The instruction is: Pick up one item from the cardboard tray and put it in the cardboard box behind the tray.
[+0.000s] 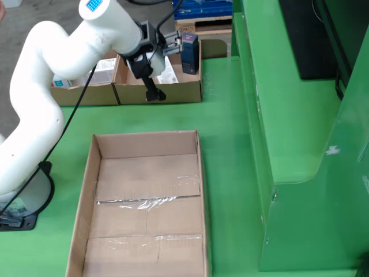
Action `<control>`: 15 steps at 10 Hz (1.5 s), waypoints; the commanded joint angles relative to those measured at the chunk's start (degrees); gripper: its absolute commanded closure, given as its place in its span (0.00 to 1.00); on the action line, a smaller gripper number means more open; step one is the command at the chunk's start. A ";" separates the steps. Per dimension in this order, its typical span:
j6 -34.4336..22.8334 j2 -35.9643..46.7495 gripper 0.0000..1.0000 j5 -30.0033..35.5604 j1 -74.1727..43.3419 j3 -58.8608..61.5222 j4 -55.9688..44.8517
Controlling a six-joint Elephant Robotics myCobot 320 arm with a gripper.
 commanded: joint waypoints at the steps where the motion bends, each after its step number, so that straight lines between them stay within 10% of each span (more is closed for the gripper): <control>1: -3.01 -0.41 0.50 6.33 -17.78 56.16 -50.05; 8: 16.28 8.05 0.50 -13.80 -9.85 84.39 -79.89; 15: 20.36 10.89 0.50 -18.79 -7.11 87.68 -86.29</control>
